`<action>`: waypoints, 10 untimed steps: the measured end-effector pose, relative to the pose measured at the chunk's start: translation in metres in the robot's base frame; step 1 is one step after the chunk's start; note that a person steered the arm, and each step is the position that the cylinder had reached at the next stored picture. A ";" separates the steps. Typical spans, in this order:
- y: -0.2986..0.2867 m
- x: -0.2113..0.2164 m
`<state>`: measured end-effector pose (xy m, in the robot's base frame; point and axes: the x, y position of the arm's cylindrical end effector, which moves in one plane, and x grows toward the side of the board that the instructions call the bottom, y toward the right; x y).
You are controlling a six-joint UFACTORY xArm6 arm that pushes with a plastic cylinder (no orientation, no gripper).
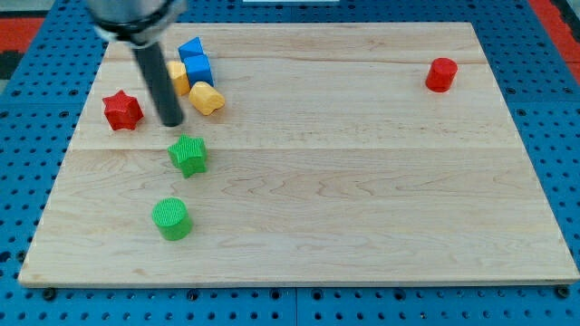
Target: Place the blue blocks above the green star
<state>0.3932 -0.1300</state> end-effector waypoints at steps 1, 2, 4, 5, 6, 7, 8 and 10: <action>0.060 -0.027; 0.046 -0.039; -0.066 -0.067; -0.065 -0.091; -0.060 -0.120; -0.016 -0.132; 0.020 -0.117; 0.000 -0.097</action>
<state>0.2959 -0.1296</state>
